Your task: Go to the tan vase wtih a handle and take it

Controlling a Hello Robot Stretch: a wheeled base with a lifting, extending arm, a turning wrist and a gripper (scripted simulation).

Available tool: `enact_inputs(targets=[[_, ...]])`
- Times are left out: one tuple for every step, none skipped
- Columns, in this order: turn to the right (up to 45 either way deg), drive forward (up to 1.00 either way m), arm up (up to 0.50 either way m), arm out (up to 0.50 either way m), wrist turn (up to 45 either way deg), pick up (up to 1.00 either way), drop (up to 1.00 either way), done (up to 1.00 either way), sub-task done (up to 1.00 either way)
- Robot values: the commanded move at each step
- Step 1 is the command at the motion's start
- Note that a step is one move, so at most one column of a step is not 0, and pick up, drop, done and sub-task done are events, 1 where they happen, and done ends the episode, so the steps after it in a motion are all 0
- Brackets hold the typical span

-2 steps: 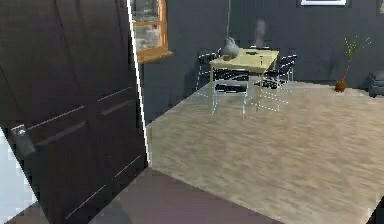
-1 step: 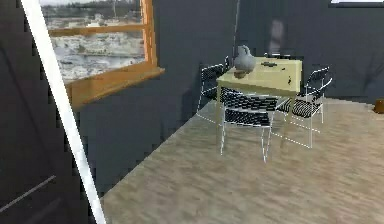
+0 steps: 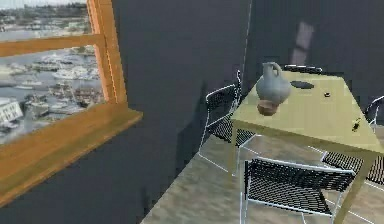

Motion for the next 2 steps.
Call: enact_inputs(targets=[[0.0, 0.75, 0.00, 0.00, 0.0, 0.00, 0.00, 0.00, 0.00], [-45.0, 0.00, 0.00, 0.00, 0.0, 0.00, 0.00, 0.00, 0.00]])
